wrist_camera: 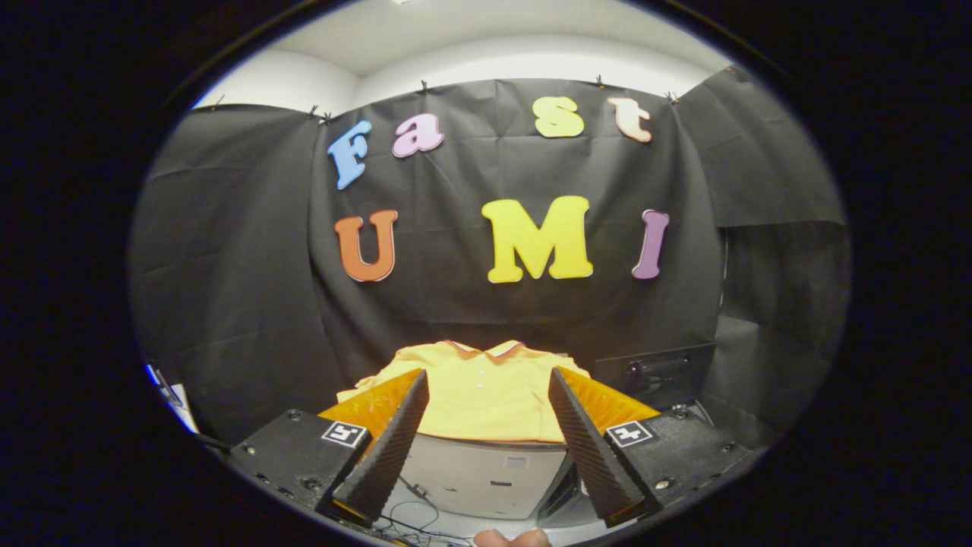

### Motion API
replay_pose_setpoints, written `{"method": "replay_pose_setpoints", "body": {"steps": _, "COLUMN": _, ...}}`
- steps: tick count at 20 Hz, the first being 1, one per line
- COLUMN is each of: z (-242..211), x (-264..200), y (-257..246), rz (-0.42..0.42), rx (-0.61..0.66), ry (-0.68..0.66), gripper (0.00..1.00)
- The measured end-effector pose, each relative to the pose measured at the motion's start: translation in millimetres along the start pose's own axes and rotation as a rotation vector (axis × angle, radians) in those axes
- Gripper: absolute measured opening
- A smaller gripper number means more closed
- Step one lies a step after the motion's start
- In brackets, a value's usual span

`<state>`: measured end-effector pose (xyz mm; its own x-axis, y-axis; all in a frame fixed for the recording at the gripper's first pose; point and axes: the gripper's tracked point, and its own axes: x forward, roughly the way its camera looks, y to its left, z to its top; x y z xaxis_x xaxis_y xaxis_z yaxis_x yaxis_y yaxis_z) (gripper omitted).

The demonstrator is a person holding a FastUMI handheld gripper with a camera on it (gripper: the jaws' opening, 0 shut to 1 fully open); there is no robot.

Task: Put the clothes into the washing machine and then close the washing machine lid.

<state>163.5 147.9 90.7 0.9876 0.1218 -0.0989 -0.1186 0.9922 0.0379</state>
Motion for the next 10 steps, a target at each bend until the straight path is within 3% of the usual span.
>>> {"method": "replay_pose_setpoints", "body": {"steps": 4, "z": 18, "x": 56, "y": 1, "rz": 0.06, "rx": -0.032, "ry": 0.063, "gripper": 0.99}}
{"method": "replay_pose_setpoints", "body": {"steps": 7, "z": 19, "x": 102, "y": 8, "rz": 0.118, "rx": -0.071, "ry": 0.159, "gripper": 1.0}}
{"method": "replay_pose_setpoints", "body": {"steps": 10, "z": 14, "x": 140, "y": 6, "rz": 0.123, "rx": -0.06, "ry": 0.286, "gripper": 0.99}}
